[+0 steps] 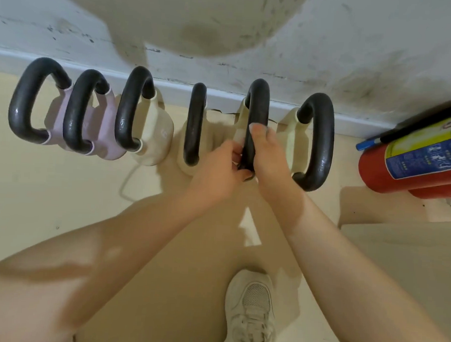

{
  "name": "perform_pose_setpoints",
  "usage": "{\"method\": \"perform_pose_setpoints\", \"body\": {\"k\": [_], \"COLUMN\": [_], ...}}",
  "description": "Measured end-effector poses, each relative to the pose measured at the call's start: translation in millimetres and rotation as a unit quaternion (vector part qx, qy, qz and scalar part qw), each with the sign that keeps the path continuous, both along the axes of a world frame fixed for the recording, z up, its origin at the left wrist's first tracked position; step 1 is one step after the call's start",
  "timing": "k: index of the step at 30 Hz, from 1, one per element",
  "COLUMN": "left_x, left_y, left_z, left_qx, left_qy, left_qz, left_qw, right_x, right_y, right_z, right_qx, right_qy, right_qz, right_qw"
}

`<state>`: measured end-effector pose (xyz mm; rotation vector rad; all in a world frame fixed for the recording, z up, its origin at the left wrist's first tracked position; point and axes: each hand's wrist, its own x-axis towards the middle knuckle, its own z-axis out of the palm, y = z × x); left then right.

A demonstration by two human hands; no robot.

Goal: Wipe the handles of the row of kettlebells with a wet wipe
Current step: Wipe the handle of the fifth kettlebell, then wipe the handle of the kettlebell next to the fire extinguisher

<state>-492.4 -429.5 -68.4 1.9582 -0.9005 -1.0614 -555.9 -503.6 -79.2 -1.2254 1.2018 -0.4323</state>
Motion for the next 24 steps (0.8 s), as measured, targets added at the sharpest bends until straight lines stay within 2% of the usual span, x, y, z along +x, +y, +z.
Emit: {"method": "perform_pose_setpoints", "body": {"k": [3, 6, 9, 12, 15, 17, 20, 22, 24], "left_x": [5.5, 13.0, 15.5, 12.7, 6.0, -1.1, -21.8, -41.3, -58.5], "left_y": [2.9, 11.2, 15.7, 10.9, 3.5, -4.6, -21.6, -35.8, -52.5], "left_z": [-1.3, 0.3, 4.0, 11.7, 19.0, 28.1, 36.0, 36.3, 34.1], "left_qx": [0.003, 0.009, 0.027, 0.03, 0.002, -0.045, -0.118, -0.135, -0.119], "left_qy": [0.033, 0.133, 0.185, 0.163, 0.052, -0.027, -0.054, -0.053, -0.032], "left_qz": [-0.015, -0.004, -0.008, 0.002, 0.052, 0.057, -0.014, -0.053, -0.052], "left_qw": [0.999, 0.991, 0.982, 0.986, 0.997, 0.997, 0.991, 0.988, 0.991], "right_x": [-26.5, -34.0, -39.6, -49.3, -60.1, -79.9, -110.4, -124.0, -132.2], "right_y": [24.4, 35.8, 44.4, 38.8, 32.9, 24.6, -0.2, -22.0, -41.7], "right_z": [-14.3, -27.1, -39.4, -47.4, -15.9, 4.5, 32.0, 38.9, 35.9], "right_qx": [-0.075, -0.161, -0.128, -0.223, -0.242, -0.281, -0.31, -0.276, -0.223], "right_qy": [-0.022, -0.011, 0.045, 0.129, 0.096, 0.08, 0.058, 0.061, 0.06], "right_qz": [0.054, 0.1, 0.109, 0.139, 0.132, 0.044, -0.148, -0.236, -0.28], "right_qw": [0.995, 0.982, 0.985, 0.956, 0.956, 0.955, 0.937, 0.93, 0.932]}}
